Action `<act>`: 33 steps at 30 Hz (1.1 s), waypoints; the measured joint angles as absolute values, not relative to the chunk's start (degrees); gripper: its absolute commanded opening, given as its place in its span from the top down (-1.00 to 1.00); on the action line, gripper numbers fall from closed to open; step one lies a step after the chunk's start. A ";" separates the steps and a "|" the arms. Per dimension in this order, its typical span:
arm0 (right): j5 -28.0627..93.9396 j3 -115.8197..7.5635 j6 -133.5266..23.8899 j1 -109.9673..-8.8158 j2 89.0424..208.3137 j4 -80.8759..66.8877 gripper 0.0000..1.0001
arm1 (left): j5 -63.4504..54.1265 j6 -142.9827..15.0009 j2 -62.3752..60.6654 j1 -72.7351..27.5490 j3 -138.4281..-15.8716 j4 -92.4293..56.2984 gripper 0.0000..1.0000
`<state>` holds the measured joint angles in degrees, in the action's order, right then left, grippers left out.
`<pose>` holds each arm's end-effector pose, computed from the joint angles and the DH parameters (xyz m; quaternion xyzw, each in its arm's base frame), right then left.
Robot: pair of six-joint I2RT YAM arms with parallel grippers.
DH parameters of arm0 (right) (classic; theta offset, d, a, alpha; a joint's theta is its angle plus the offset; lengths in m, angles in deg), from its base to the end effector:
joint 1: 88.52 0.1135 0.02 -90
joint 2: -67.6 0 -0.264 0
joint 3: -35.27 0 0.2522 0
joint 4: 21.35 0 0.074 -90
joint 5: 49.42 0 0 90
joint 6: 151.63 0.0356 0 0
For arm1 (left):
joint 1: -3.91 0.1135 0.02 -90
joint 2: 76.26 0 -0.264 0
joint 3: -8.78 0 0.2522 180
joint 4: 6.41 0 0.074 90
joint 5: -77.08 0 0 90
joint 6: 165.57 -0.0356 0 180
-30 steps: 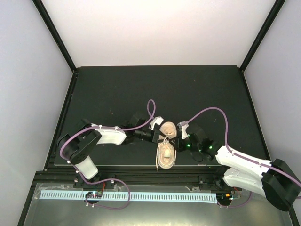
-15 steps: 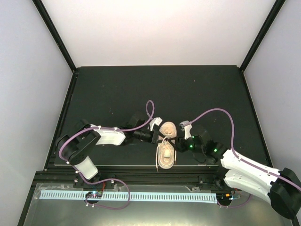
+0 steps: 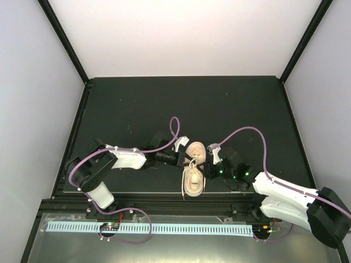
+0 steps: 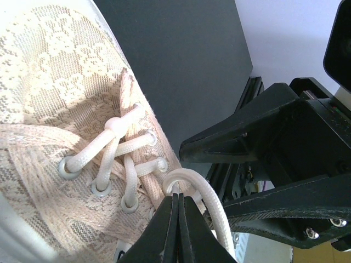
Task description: Tie the shoes
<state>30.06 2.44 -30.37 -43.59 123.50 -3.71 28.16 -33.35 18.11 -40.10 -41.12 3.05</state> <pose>0.1276 0.1364 0.1622 -0.1457 0.8941 0.3218 0.2754 0.2014 -0.2271 0.1422 0.1749 0.8280 -0.5227 0.1029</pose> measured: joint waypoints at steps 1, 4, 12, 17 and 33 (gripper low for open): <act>29.95 2.44 -30.52 -43.59 123.67 -3.88 0.12 | 28.16 -33.38 18.11 -40.10 -41.12 3.05 0.97; 29.68 2.46 -30.93 -43.59 124.44 -4.72 0.16 | 28.16 -33.35 18.11 -40.10 -41.12 3.05 0.97; 29.44 2.46 -32.18 -43.68 126.58 -6.16 0.67 | 28.18 -33.38 18.11 -40.10 -41.12 3.05 0.97; 29.27 2.37 -32.97 -43.70 126.38 -6.09 0.88 | 28.29 -33.46 18.11 -40.10 -41.12 3.03 0.82; 28.66 1.04 -33.23 -43.70 125.44 -5.48 0.97 | 29.75 -34.01 18.13 -40.10 -41.19 2.57 0.50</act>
<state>28.66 1.04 -33.23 -43.70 125.44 -5.48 29.75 -34.01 18.13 -40.10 -41.19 2.57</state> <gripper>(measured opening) 0.035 0.242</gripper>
